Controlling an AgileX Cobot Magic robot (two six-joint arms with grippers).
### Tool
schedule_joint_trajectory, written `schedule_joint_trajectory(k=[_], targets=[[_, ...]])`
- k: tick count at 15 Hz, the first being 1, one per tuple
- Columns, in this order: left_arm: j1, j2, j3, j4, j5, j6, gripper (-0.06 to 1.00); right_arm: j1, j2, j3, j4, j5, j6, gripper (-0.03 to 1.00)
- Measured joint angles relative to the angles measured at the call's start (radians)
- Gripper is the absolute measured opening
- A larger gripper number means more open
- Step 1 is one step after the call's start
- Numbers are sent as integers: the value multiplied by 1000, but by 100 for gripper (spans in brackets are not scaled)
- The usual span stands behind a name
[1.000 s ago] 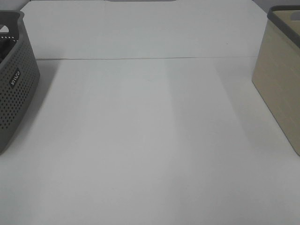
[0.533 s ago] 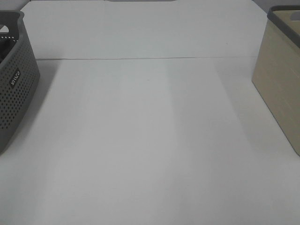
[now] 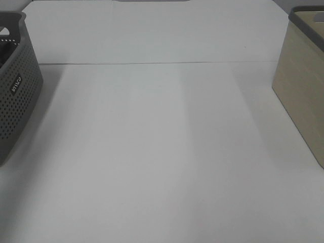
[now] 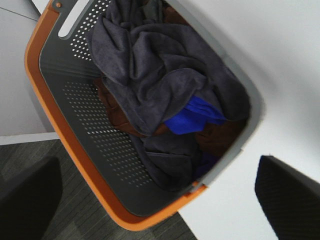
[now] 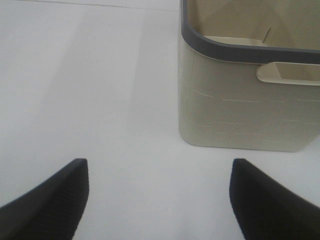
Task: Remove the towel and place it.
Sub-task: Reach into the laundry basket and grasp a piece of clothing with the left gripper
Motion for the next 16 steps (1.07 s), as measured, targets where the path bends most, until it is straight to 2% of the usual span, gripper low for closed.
schedule_joint_trajectory(k=[2,4,9,12,16], targets=[[0,197,-135,21,-1,19,99,0,0,0,0,0,0,76],[0,353,-197,38,-5,78,99,0,0,0,0,0,0,76],[0,584,-203,160,-4,181,99,0,0,0,0,0,0,76],[2,684,-203,179,-5,221,99,0,0,0,0,0,0,76],[60,773,-203,180,-9,251,99,0,0,0,0,0,0,76]])
